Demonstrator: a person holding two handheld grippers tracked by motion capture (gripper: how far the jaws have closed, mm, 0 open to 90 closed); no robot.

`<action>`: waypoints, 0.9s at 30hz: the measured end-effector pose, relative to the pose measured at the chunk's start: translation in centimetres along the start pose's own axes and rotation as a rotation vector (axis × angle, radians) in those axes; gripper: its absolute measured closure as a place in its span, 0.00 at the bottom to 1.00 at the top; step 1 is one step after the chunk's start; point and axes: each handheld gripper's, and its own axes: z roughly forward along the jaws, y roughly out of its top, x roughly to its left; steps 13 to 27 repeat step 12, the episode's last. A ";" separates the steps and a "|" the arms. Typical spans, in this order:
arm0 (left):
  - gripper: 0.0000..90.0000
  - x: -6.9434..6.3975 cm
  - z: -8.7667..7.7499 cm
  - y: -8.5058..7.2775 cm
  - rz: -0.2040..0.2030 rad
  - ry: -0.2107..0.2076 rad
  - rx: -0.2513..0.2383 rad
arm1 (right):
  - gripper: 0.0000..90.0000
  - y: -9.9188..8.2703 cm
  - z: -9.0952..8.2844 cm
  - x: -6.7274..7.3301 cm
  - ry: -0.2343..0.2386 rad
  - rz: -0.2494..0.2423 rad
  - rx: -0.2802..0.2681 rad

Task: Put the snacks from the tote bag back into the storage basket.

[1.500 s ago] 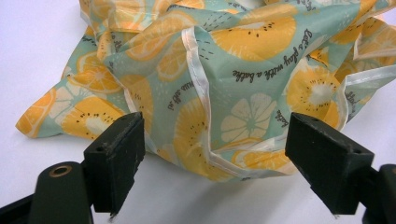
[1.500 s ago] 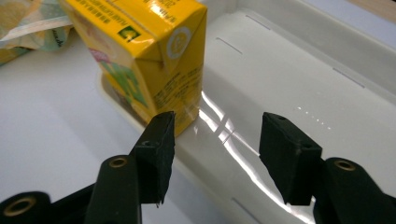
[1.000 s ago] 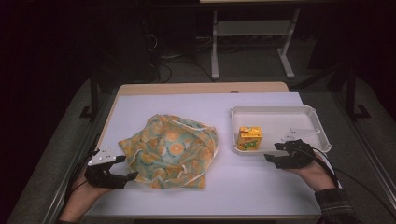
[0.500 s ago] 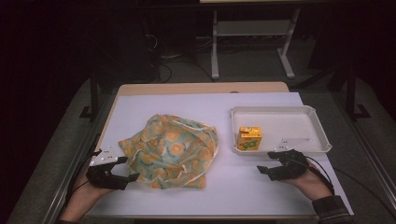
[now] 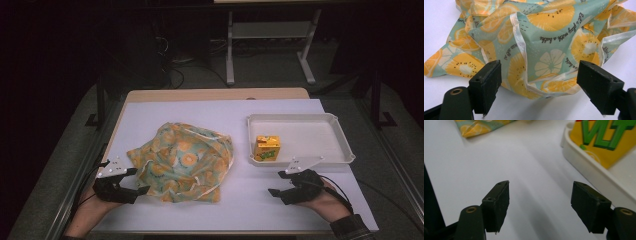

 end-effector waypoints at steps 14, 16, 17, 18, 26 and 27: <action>0.22 0.0 0.1 0.1 0.005 -0.002 0.001 | 0.31 -0.2 0.8 0.6 0.020 -0.053 0.031; 0.22 0.0 0.1 0.1 0.005 -0.002 0.001 | 0.31 -0.2 0.8 0.6 0.020 -0.053 0.031; 0.22 0.0 0.1 0.1 0.005 -0.002 0.001 | 0.31 -0.2 0.8 0.6 0.020 -0.053 0.031; 0.22 0.0 0.1 0.1 0.005 -0.002 0.001 | 0.31 -0.2 0.8 0.6 0.020 -0.053 0.031; 0.22 0.0 0.1 0.1 0.005 -0.002 0.001 | 0.31 -0.2 0.8 0.6 0.020 -0.053 0.031; 0.22 0.0 0.1 0.1 0.005 -0.002 0.001 | 0.31 -0.2 0.8 0.6 0.020 -0.053 0.031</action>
